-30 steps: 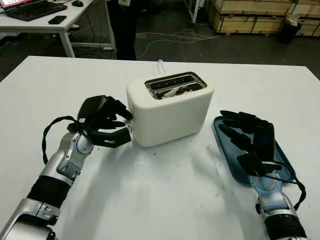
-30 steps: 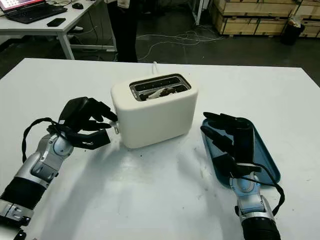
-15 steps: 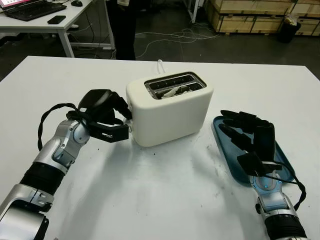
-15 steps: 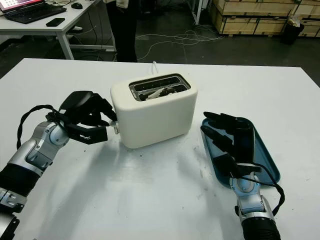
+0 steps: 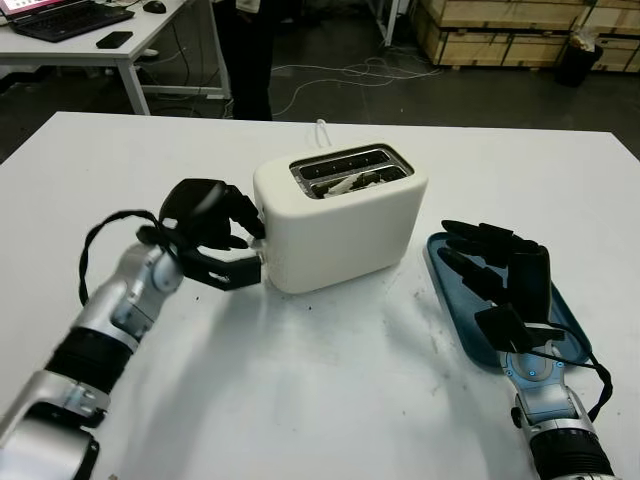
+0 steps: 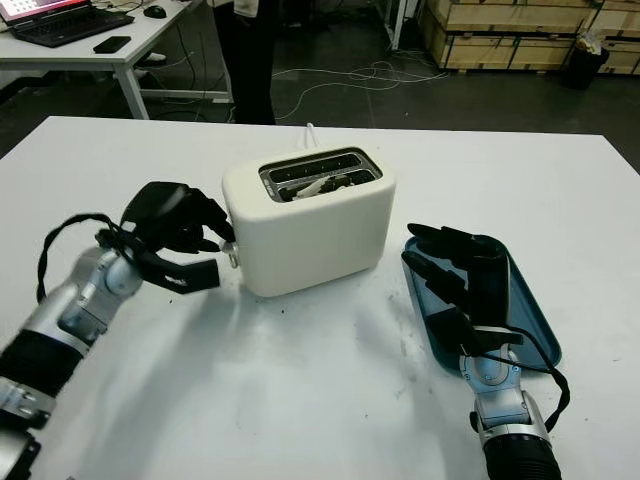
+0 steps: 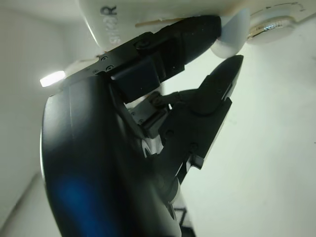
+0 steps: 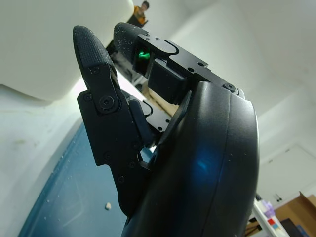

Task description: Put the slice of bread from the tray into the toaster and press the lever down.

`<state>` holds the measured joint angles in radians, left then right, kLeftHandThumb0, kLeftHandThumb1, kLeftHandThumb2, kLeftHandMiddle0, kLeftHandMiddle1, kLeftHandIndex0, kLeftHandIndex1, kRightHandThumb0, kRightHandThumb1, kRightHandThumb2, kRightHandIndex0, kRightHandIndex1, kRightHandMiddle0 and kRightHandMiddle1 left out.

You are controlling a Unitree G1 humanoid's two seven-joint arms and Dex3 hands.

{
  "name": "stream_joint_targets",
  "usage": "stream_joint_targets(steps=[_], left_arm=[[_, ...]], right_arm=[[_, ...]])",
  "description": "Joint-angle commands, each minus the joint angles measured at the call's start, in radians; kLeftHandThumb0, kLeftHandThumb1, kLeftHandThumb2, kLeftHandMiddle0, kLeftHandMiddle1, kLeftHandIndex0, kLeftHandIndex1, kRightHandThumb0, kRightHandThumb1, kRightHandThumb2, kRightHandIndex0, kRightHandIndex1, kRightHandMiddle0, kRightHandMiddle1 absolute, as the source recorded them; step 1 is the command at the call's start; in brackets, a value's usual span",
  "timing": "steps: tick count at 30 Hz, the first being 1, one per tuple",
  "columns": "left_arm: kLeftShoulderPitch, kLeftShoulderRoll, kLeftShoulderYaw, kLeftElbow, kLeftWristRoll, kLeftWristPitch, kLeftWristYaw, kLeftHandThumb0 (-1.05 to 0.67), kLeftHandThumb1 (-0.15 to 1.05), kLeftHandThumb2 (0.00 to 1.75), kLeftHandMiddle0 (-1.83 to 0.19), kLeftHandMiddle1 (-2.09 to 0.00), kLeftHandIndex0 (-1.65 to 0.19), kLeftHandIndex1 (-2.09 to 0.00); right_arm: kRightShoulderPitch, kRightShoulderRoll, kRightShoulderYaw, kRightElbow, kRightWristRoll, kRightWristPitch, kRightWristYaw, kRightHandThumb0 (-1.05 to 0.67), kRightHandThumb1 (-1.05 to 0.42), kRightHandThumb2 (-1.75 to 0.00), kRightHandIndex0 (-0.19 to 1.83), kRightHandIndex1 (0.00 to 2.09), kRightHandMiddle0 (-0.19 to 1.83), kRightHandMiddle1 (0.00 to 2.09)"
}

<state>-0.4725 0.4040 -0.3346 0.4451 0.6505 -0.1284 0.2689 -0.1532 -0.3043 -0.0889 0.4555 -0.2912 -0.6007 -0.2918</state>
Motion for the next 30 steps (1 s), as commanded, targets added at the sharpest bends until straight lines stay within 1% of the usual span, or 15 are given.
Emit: stream_joint_targets(steps=[1, 4, 5, 9, 12, 15, 17, 19, 20, 22, 23, 24, 25, 27, 30], left_arm=[[0.122, -0.289, -0.189, 0.275, 0.052, 0.098, -0.044, -0.10, 0.85, 0.00, -0.90, -0.84, -1.17, 0.00], [0.134, -0.287, -0.216, 0.291, 0.048, 0.095, -0.069, -0.08, 0.85, 0.00, -0.96, -0.61, -1.15, -0.01], [0.125, -0.280, -0.217, 0.287, 0.047, 0.097, -0.077, -0.08, 0.86, 0.00, -0.97, -0.58, -1.15, 0.00], [0.100, -0.261, -0.230, 0.249, 0.065, 0.116, -0.097, -0.11, 0.85, 0.00, -1.02, -0.58, -1.16, -0.01], [0.102, -0.251, -0.233, 0.229, 0.069, 0.094, -0.078, -0.09, 0.83, 0.00, -1.05, -0.59, -1.17, -0.02], [0.103, -0.237, -0.229, 0.206, 0.064, 0.089, -0.090, -0.10, 0.83, 0.01, -1.04, -0.59, -1.18, -0.02], [0.101, -0.218, -0.228, 0.179, 0.072, 0.099, -0.098, -0.11, 0.82, 0.00, -1.04, -0.59, -1.19, -0.02], [0.112, -0.181, -0.223, 0.109, 0.076, 0.096, -0.112, -0.11, 0.80, 0.00, -1.06, -0.63, -1.22, -0.03], [0.126, -0.156, -0.220, 0.050, 0.071, 0.095, -0.131, -0.12, 0.79, 0.00, -1.06, -0.71, -1.23, -0.03], [0.185, -0.097, -0.203, -0.116, 0.058, 0.078, -0.134, -0.12, 0.78, 0.00, -1.06, -0.91, -1.27, -0.04], [0.222, -0.083, -0.198, -0.173, 0.058, 0.117, -0.146, -0.11, 0.76, 0.00, -1.07, -0.99, -1.29, -0.05], [0.251, -0.076, -0.202, -0.182, 0.054, 0.168, -0.178, -0.10, 0.79, 0.02, -1.01, -1.01, -1.25, -0.02], [0.272, -0.077, -0.215, -0.152, 0.046, 0.211, -0.216, -0.06, 0.82, 0.02, -0.97, -0.97, -1.21, -0.01], [0.309, -0.087, -0.236, -0.115, 0.020, 0.270, -0.273, -0.07, 0.85, 0.01, -0.92, -0.79, -1.18, -0.01], [0.346, -0.085, -0.235, -0.156, -0.011, 0.316, -0.296, -0.06, 0.88, 0.01, -0.91, -0.73, -1.15, 0.00]], right_arm=[[-0.014, -0.011, -0.004, 0.022, 0.001, -0.024, -0.004, -0.61, -0.78, 0.00, 1.25, 0.06, 1.15, 0.00], [-0.022, -0.018, -0.004, 0.030, -0.004, -0.036, -0.008, -0.62, -0.79, 0.00, 1.25, 0.06, 1.14, 0.00], [-0.024, -0.020, -0.005, 0.032, -0.006, -0.039, -0.009, -0.62, -0.79, -0.01, 1.25, 0.06, 1.14, 0.00], [-0.024, -0.020, 0.000, 0.038, -0.008, -0.043, -0.008, -0.63, -0.79, 0.00, 1.25, 0.06, 1.15, 0.00], [-0.023, -0.013, 0.002, 0.031, -0.003, -0.032, -0.002, -0.63, -0.80, 0.00, 1.26, 0.06, 1.15, 0.00], [-0.021, -0.010, 0.001, 0.026, 0.002, -0.027, -0.001, -0.62, -0.79, 0.00, 1.27, 0.07, 1.15, 0.00], [-0.022, -0.011, 0.000, 0.033, 0.004, -0.033, -0.002, -0.62, -0.79, 0.00, 1.27, 0.07, 1.15, 0.00], [-0.022, -0.013, 0.000, 0.036, 0.003, -0.036, -0.002, -0.62, -0.79, 0.00, 1.26, 0.06, 1.15, 0.00], [-0.023, -0.013, -0.001, 0.036, 0.003, -0.036, -0.003, -0.62, -0.79, 0.00, 1.26, 0.06, 1.15, 0.00], [-0.020, -0.013, 0.000, 0.026, -0.002, -0.026, -0.005, -0.62, -0.79, 0.00, 1.26, 0.06, 1.15, 0.00], [-0.019, -0.014, -0.001, 0.023, -0.001, -0.024, -0.003, -0.61, -0.78, 0.00, 1.26, 0.06, 1.15, 0.00], [-0.018, -0.016, -0.002, 0.021, 0.000, -0.022, 0.000, -0.61, -0.78, 0.00, 1.27, 0.07, 1.15, 0.00], [-0.017, -0.019, -0.003, 0.021, 0.001, -0.022, 0.002, -0.61, -0.78, 0.00, 1.27, 0.07, 1.15, 0.00], [-0.017, -0.027, -0.005, 0.020, -0.005, -0.020, 0.000, -0.61, -0.79, 0.00, 1.27, 0.07, 1.15, 0.00], [-0.021, -0.033, -0.006, 0.025, -0.006, -0.026, -0.001, -0.61, -0.79, 0.00, 1.27, 0.07, 1.15, 0.00]])
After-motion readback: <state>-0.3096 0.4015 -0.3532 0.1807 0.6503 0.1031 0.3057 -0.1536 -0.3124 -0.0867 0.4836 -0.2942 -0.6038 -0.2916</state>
